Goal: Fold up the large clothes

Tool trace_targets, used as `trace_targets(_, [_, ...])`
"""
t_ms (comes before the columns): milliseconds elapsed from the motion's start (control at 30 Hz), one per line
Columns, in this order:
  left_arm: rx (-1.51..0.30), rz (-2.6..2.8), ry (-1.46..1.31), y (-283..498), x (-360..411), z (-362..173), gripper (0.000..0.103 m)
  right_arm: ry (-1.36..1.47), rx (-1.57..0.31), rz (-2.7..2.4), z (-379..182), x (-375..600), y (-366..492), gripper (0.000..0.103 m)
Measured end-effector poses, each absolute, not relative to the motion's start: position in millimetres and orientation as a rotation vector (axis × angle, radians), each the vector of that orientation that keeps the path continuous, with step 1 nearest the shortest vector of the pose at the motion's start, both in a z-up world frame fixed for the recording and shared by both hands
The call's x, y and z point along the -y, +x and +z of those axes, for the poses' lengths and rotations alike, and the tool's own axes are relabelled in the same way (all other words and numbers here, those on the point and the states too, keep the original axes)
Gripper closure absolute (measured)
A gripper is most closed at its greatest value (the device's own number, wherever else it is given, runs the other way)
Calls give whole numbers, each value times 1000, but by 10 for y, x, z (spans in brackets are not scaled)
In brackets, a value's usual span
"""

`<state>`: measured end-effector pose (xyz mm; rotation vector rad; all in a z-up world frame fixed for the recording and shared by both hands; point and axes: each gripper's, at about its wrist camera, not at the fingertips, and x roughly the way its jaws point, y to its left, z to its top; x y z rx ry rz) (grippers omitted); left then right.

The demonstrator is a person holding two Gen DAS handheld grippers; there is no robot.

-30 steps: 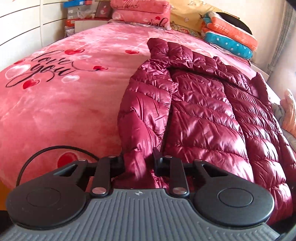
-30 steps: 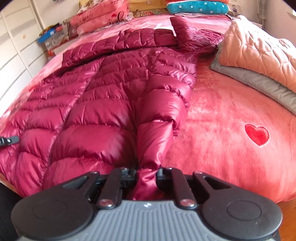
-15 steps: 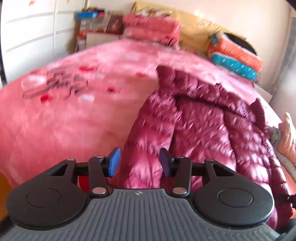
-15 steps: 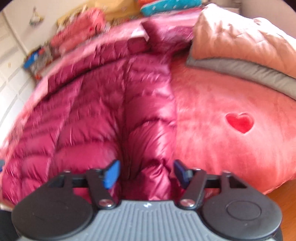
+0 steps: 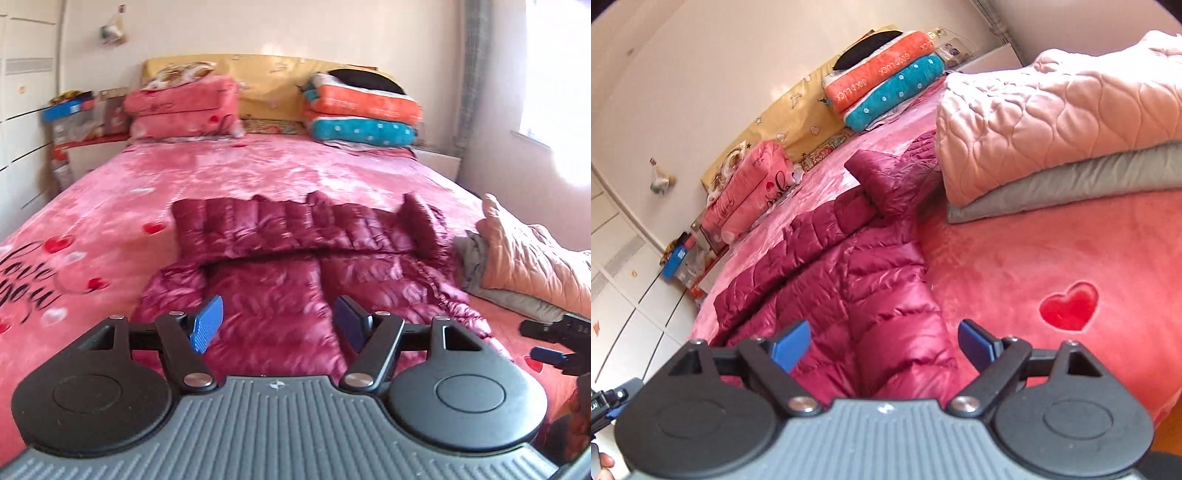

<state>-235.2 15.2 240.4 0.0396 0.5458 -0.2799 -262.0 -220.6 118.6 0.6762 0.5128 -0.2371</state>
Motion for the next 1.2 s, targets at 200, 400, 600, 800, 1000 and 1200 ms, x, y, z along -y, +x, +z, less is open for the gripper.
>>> trace_targets(200, [-535, -318, 130, -1876, 515, 2348, 20, 645, -467, -296, 1061, 2398, -2310, 16])
trace_targets(400, [-509, -319, 239, -1353, 1141, 2112, 18, 643, -467, -326, 910, 2600, -2096, 16])
trace_targets(600, [-482, -364, 386, -847, 1778, 1715, 15, 634, -446, -313, 882, 2767, -2006, 16])
trace_targets(800, [-537, -349, 543, -274, 2245, 1202, 15, 682, -456, -292, 839, 2939, -1988, 16])
trace_targets(1000, [-518, -324, 611, -3, 2408, 987, 14, 754, -468, -297, 794, 3105, -1966, 16])
trace_targets(1200, [-495, -294, 540, 182, 2284, 1084, 67, 784, -478, -304, 749, 3140, -1987, 16])
